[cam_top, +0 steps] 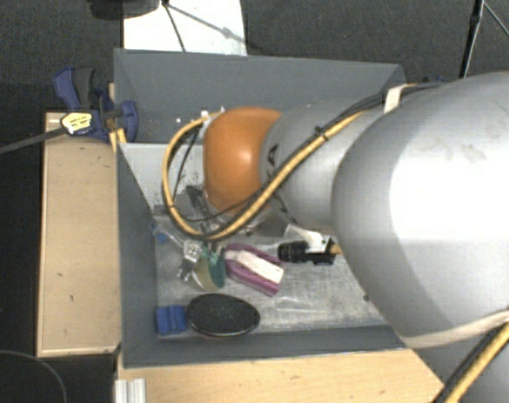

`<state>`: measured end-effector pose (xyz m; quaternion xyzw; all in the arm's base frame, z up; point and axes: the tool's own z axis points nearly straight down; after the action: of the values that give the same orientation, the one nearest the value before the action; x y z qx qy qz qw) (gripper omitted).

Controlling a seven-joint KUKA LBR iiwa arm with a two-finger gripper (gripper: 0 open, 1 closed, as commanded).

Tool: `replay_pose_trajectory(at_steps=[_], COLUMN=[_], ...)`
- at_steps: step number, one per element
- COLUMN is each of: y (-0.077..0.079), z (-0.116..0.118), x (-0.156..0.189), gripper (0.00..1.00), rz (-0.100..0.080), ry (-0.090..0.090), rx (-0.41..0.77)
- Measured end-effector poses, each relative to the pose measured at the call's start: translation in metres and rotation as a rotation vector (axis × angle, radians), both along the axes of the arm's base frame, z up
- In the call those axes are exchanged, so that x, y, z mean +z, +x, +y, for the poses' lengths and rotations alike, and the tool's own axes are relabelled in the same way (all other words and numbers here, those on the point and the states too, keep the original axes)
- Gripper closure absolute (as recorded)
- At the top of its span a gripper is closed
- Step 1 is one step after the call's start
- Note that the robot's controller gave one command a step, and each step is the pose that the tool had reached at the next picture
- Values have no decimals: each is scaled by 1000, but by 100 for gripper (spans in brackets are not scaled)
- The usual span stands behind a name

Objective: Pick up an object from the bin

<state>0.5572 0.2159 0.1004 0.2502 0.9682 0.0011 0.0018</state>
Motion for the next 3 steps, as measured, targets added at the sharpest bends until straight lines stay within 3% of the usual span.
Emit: replay_pose_trajectory(at_steps=[1,2,3], y=[2,-5,-3], z=[6,15,16], x=[-29,-28,-26], gripper=[0,0,100], rz=[1,1,-2], ry=[1,1,4], rx=[-96,-237,-239])
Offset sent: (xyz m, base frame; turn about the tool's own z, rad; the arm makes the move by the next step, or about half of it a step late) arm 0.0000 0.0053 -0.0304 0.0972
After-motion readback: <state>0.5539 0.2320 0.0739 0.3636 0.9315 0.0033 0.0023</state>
